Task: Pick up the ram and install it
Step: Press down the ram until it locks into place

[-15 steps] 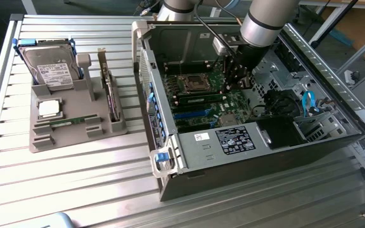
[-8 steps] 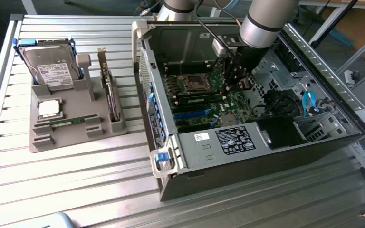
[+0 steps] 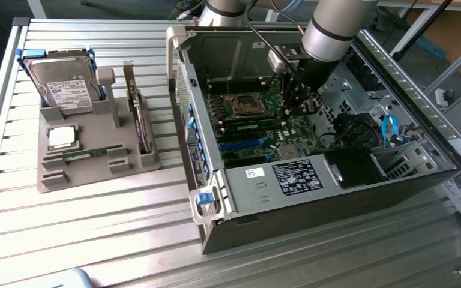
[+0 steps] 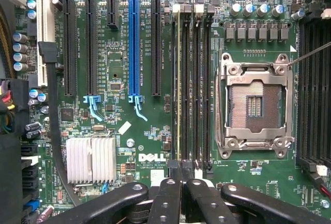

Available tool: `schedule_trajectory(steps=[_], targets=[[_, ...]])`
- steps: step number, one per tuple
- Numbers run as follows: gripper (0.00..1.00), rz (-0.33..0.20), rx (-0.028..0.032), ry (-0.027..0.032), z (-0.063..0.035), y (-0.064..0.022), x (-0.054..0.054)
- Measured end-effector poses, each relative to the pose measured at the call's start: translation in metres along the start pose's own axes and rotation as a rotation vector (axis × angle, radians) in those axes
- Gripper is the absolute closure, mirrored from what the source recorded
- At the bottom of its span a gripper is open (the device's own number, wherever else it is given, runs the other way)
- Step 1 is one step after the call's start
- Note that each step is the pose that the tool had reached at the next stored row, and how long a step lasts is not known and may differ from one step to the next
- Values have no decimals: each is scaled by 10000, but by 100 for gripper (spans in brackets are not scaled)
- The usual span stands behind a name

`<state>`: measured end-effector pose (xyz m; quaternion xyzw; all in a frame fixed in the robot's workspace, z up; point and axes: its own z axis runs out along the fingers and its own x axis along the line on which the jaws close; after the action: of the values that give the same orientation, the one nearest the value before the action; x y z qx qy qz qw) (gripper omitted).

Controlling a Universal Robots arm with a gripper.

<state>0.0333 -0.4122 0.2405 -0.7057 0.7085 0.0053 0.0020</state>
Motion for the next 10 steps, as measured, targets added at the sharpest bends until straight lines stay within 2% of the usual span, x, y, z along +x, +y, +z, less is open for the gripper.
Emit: schedule_trajectory(steps=[10], targets=[[90,0,-1,2,27,0,-6]])
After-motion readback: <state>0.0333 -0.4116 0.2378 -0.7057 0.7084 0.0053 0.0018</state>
